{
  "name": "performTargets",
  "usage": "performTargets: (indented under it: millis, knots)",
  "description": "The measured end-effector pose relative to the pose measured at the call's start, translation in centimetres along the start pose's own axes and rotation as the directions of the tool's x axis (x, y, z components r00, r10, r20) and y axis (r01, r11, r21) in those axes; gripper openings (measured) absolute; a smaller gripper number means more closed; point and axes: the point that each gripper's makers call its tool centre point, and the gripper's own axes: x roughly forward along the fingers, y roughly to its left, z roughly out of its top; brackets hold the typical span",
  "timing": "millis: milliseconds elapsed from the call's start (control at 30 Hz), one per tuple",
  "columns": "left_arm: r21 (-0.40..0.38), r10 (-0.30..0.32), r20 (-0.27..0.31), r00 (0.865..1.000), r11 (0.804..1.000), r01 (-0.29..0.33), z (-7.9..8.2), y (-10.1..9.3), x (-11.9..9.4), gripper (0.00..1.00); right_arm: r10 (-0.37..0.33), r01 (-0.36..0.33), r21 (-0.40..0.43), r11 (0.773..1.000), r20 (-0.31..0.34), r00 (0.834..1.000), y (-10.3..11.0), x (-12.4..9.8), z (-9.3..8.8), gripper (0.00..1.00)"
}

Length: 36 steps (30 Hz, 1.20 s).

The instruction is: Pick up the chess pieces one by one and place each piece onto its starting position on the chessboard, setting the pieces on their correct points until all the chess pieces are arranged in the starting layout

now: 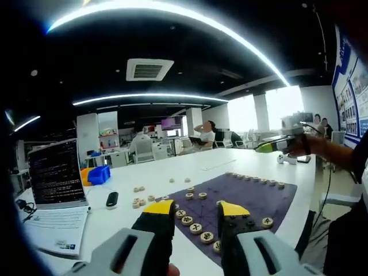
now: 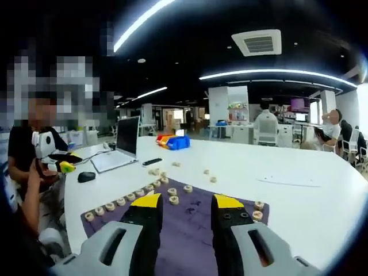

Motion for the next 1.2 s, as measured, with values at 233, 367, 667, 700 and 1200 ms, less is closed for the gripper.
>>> performTargets:
  millis: [233,367,667,700,1200]
  knots:
    - [-0.018,0.022,0.011,1.0,1.0,-0.021,0.0,0.9,-0.4,0.31,0.086,-0.091,-0.06,0.994,-0.089,0.992,3.2,8.1,0.5,0.34]
    - [-0.021,0.026,0.017,1.0,0.999,-0.026,0.1,1.3,-0.7,0.31,0.099,-0.107,-0.056,0.993,-0.128,0.987,4.1,13.4,0.3,0.32]
    - [-0.035,0.055,0.027,0.998,0.998,-0.054,0.1,2.3,-1.4,0.31,0.11,-0.156,-0.217,0.964,-0.212,0.971,7.0,23.4,-1.6,0.32]
    - [-0.033,0.061,0.026,0.998,0.998,-0.06,0.1,2.5,-1.5,0.31,0.119,-0.165,-0.209,0.964,-0.217,0.969,7.3,24.5,-1.8,0.32]
    - [-0.069,0.107,0.033,0.994,0.992,-0.104,-0.3,4.7,-2.4,0.31,0.067,-0.176,-0.244,0.954,-0.397,0.915,8.2,35.1,-7.7,0.3]
